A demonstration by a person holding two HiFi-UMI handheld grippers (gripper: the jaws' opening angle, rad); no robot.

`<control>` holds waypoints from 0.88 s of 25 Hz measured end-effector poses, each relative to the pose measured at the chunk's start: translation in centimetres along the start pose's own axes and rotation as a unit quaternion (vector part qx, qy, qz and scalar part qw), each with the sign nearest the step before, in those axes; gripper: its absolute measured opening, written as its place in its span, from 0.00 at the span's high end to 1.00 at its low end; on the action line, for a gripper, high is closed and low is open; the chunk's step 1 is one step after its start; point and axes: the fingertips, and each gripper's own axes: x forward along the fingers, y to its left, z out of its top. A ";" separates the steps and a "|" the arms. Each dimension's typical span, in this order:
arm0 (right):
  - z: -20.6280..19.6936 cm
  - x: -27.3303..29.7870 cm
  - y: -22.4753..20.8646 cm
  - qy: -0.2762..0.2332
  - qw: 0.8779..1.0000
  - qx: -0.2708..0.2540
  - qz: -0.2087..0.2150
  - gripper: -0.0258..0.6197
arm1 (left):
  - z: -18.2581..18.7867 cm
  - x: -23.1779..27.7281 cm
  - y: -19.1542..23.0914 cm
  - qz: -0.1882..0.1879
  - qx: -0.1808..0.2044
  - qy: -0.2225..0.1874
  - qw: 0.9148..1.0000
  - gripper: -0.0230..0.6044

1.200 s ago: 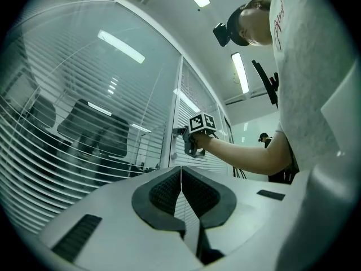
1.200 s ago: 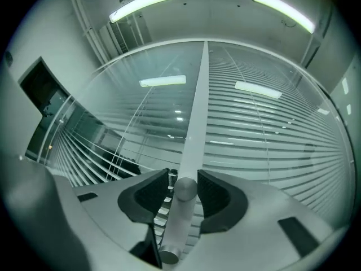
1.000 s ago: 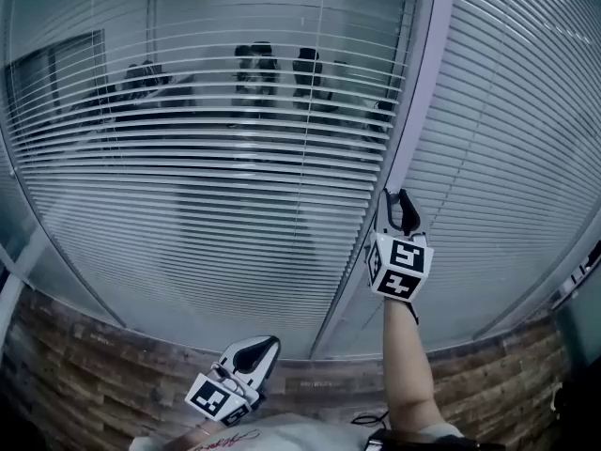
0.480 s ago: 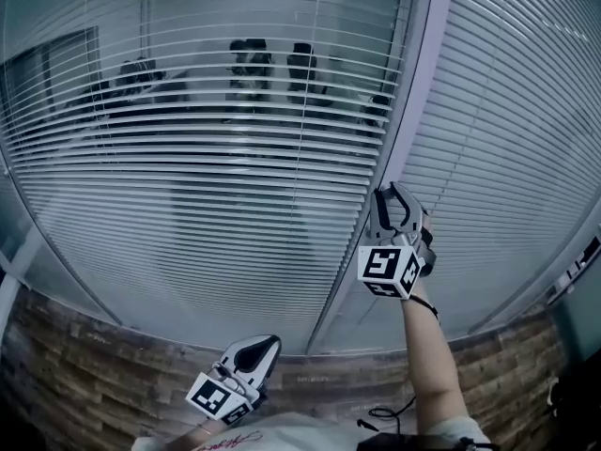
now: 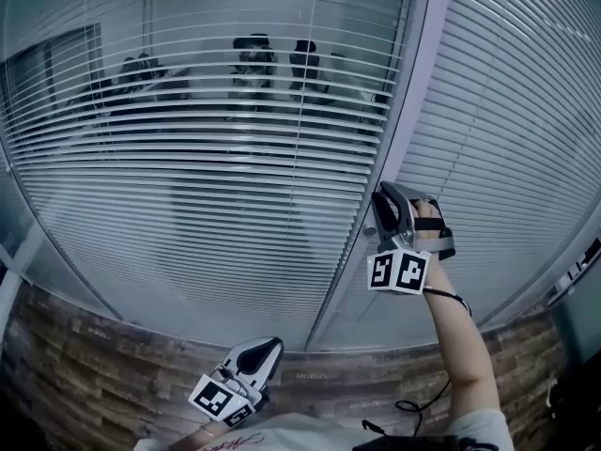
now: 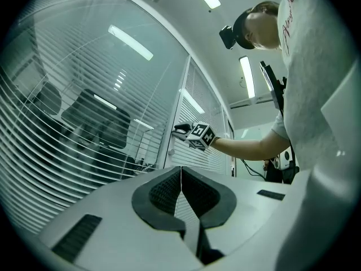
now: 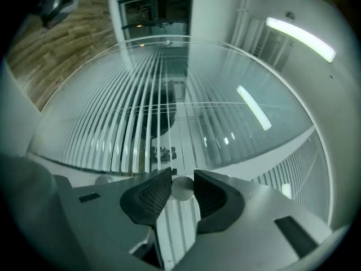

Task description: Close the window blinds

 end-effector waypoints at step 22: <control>-0.6 -0.8 -1.0 -0.025 0.993 0.117 0.001 0.63 | -0.7 -0.3 -0.9 0.027 -0.009 0.008 1.000 0.93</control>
